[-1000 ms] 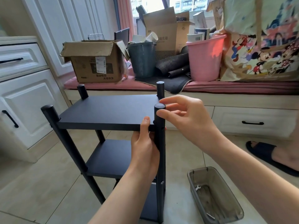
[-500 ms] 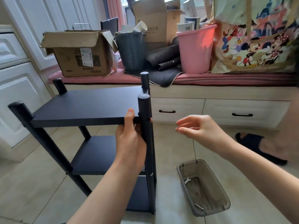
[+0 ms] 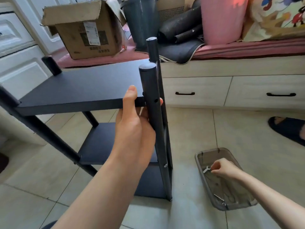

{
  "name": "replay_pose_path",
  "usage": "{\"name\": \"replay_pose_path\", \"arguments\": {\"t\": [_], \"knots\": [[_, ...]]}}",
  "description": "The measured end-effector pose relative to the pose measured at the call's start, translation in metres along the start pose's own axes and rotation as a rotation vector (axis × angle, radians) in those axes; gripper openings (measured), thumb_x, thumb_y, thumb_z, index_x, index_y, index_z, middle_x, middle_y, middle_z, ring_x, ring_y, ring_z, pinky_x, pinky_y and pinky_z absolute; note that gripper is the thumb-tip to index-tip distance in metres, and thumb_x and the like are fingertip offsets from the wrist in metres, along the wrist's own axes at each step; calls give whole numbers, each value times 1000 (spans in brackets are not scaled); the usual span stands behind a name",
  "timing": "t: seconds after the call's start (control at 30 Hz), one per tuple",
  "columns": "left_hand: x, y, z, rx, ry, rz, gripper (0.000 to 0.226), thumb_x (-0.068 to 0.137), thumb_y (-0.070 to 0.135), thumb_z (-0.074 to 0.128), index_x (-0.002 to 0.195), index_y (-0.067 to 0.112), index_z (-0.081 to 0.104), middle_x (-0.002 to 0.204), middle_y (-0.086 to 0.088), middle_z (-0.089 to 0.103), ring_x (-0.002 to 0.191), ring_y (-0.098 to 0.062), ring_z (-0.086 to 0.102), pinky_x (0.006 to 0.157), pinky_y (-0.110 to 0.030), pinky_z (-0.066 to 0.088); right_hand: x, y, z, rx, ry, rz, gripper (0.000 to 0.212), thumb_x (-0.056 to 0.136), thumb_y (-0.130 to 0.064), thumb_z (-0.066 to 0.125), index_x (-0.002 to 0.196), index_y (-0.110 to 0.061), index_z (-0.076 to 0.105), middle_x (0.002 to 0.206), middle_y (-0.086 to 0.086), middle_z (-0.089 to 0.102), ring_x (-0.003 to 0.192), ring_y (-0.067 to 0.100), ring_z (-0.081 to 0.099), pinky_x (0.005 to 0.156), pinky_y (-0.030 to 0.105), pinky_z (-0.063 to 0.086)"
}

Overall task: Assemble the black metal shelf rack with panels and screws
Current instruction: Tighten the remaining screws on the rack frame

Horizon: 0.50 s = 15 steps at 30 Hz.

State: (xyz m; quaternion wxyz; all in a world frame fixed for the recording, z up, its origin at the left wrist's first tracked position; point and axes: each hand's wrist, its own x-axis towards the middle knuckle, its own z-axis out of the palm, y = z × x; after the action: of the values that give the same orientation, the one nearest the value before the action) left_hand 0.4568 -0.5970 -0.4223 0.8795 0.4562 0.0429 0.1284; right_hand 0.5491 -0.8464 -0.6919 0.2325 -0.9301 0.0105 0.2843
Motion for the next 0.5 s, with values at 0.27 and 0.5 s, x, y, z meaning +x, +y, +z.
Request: {"name": "replay_pose_path", "arguments": {"t": [0.27, 0.5], "knots": [[3, -6, 3, -39, -20, 40, 48, 102, 38, 52, 58, 24, 65, 68, 7, 64, 70, -13, 68, 62, -22, 54, 36, 54, 79, -180, -146, 165, 30, 87, -35, 69, 94, -16, 46, 126, 11, 62, 111, 24, 61, 74, 21, 42], [1, -9, 4, -65, -27, 46, 48, 100, 38, 54, 56, 24, 67, 69, 7, 63, 71, -14, 68, 63, -23, 55, 47, 66, 104, -268, -160, 107, 17, 95, -26, 54, 98, -15, 40, 128, 13, 55, 113, 26, 58, 80, 24, 43]]}}
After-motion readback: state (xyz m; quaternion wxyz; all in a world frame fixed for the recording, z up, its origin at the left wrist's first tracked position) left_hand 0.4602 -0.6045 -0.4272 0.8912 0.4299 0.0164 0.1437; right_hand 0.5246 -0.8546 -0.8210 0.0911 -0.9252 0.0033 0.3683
